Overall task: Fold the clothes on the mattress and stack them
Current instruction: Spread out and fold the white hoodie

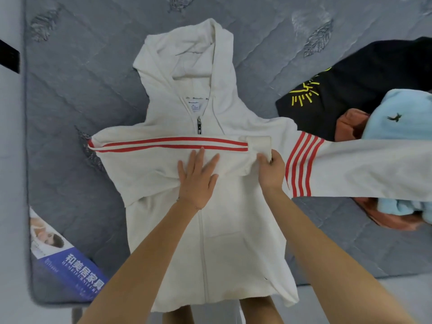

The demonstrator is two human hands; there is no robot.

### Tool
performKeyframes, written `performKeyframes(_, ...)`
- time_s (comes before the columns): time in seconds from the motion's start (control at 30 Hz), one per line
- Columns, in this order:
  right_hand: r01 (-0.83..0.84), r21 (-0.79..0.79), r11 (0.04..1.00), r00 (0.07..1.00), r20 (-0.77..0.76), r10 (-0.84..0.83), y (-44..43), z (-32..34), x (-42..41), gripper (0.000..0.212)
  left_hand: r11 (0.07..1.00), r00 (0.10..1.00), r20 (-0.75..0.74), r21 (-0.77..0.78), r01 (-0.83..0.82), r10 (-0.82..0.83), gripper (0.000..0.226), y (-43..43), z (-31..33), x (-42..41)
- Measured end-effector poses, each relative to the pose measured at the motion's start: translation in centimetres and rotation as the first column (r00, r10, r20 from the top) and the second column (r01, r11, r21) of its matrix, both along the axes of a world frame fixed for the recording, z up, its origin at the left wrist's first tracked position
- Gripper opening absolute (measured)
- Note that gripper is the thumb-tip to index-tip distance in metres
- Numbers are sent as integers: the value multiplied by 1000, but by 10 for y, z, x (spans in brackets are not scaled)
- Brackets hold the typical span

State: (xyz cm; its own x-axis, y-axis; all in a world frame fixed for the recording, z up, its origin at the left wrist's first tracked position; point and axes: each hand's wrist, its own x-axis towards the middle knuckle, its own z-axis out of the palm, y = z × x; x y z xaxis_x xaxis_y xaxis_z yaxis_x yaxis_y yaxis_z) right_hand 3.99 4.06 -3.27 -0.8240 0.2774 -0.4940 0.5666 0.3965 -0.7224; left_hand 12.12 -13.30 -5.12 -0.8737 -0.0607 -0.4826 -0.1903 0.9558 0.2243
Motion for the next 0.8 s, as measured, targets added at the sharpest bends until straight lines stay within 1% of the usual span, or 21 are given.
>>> performKeyframes(0.07, -18, 40, 999, 1000, 25, 17, 8, -9, -5, 11, 1000, 1000, -13, -15, 17, -18, 56, 8, -4, -8)
performKeyframes(0.17, -102, 113, 988, 993, 67, 95, 16, -19, -10, 5, 997, 999, 33, -64, 41, -38, 60, 19, -12, -19)
performKeyframes(0.2, -126, 131, 983, 990, 71, 118, 18, -21, -11, 11, 994, 998, 46, -94, 54, -50, 61, 21, -15, -20)
performKeyframes(0.27, -176, 165, 970, 984, 50, 170, 20, -24, -11, 31, 988, 996, 59, -138, 74, -67, 63, 23, -20, -21)
performKeyframes(0.3, -231, 228, 946, 973, 33, 230, 22, -24, -11, 42, 986, 996, 62, -146, 77, -68, 63, 23, -21, -20)
performKeyframes(0.33, -308, 310, 900, 949, 30, 314, 24, -24, -8, 51, 986, 996, 63, -147, 73, -64, 62, 24, -20, -20)
performKeyframes(0.37, -376, 374, 848, 919, 34, 393, 26, -23, -5, 56, 988, 997, 62, -142, 63, -55, 62, 25, -18, -20)
performKeyframes(0.4, -430, 403, 808, 891, 44, 452, 30, -22, -2, 59, 990, 998, 52, -134, 51, -44, 63, 27, -15, -20)
performKeyframes(0.47, -489, 418, 766, 857, 64, 512, 37, -17, 3, 62, 992, 999, 7, -121, 48, -47, 63, 34, -7, -22)
performKeyframes(0.6, -551, 518, 654, 806, 127, 578, 62, -2, 7, 68, 988, 988, -75, -87, 129, -136, 62, 52, 10, -35)
performKeyframes(0.73, -534, 564, 630, 819, 161, 550, 94, 23, 10, 69, 973, 973, -93, -114, 199, -210, 66, 78, 28, -53)
performKeyframes(0.8, -515, 584, 628, 832, 166, 529, 112, 37, 9, 68, 970, 970, -103, -119, 210, -222, 73, 93, 39, -61)
